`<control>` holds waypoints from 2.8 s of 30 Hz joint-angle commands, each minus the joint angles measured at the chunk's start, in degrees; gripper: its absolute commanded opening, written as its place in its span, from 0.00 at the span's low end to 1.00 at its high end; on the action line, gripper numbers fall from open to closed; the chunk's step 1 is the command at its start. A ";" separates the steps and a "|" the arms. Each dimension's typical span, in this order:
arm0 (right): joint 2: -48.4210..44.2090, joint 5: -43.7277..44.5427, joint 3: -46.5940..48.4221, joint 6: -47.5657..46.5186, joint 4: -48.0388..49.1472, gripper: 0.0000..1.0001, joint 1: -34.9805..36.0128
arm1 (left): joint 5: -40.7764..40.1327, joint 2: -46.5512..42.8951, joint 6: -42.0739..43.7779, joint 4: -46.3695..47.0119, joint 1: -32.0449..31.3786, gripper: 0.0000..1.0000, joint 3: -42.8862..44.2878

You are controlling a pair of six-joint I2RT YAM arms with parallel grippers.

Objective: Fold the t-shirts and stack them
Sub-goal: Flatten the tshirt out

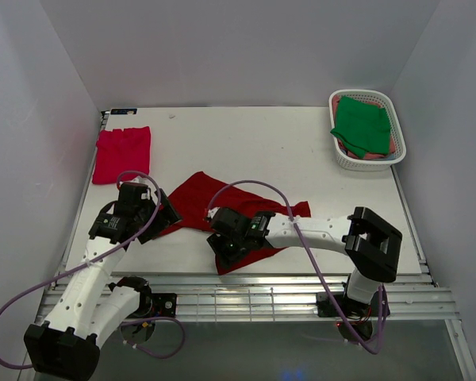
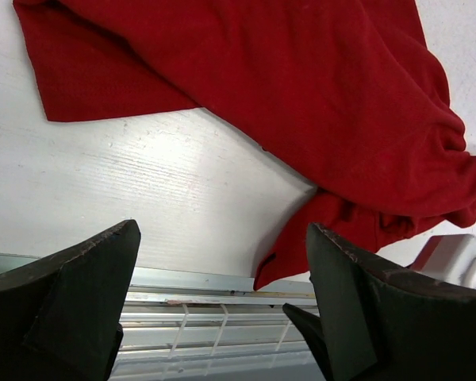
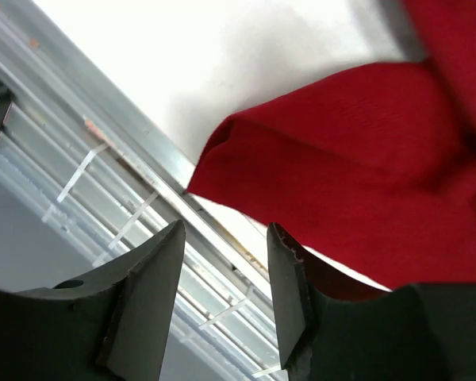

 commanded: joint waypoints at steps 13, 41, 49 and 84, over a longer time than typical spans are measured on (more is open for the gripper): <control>6.28 -4.62 1.03 1.17 2.88 0.54 2.64 | 1.17 -1.91 -0.19 -0.85 -0.12 0.96 -0.92; 12.44 1.77 1.21 0.90 -0.79 0.11 3.17 | 0.20 -2.53 -0.28 -1.21 -0.12 0.97 -0.31; 4.98 15.28 7.78 2.66 -16.15 0.08 3.17 | -0.85 -2.09 1.22 -0.68 -0.21 0.97 4.16; -23.69 47.33 23.90 4.94 -33.07 0.09 -6.85 | -2.51 18.82 3.59 9.88 -6.19 0.94 4.61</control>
